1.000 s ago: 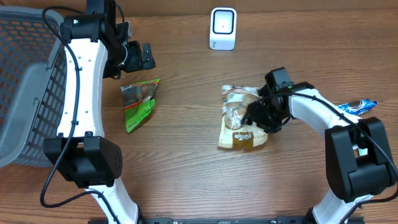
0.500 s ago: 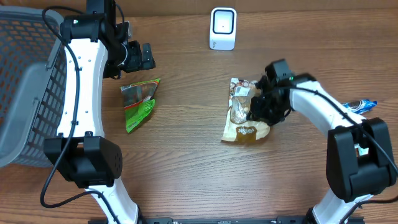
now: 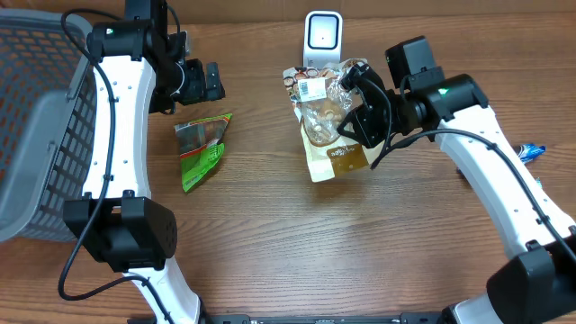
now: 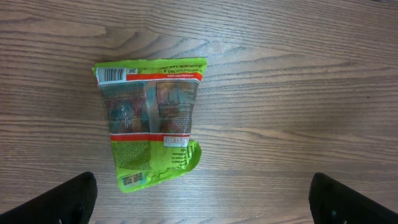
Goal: Scan the item barcode
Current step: 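Lift the mushroom bag up toward the white scanner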
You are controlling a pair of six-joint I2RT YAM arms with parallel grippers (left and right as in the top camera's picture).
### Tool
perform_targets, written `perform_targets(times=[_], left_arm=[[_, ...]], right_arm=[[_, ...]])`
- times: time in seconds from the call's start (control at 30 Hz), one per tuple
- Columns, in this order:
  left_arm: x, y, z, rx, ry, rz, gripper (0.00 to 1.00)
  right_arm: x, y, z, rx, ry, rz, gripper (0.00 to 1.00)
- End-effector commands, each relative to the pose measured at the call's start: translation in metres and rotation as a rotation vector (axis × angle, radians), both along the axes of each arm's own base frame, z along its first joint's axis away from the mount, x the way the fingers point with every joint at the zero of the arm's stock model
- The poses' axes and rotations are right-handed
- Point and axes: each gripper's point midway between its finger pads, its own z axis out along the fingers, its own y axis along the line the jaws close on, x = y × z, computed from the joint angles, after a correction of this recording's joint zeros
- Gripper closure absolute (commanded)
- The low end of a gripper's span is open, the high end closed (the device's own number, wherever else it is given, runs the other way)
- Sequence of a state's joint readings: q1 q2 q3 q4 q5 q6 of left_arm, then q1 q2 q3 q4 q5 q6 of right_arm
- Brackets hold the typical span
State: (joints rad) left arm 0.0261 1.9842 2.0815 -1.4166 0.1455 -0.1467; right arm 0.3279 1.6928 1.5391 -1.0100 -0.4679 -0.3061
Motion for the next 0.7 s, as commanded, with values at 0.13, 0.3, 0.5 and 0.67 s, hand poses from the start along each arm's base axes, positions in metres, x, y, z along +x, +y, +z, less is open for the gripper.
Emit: perform_targets(times=[0.13,0.3,0.5,0.67], left_arm=[[0.0,-0.004,-0.004,-0.006,0.008,-0.018,0.0],[0.0,-0.004,-0.004,-0.006,0.008,-0.018,0.0],[0.0,-0.004,-0.004,-0.006,0.008,-0.018,0.0],[0.0,-0.004,-0.004,-0.006,0.008,-0.018,0.0]], right_arm=[[0.001,0.007,0.038,0.063,-0.117,0.046,0.96],[0.016,0.005,0.043,0.076,-0.13,-0.047,0.96],[0.057,-0.017,0.045,0.018,-0.187,-0.345,0.96],[0.089,-0.044,0.031,-0.169,-0.303,-0.547,0.96]])
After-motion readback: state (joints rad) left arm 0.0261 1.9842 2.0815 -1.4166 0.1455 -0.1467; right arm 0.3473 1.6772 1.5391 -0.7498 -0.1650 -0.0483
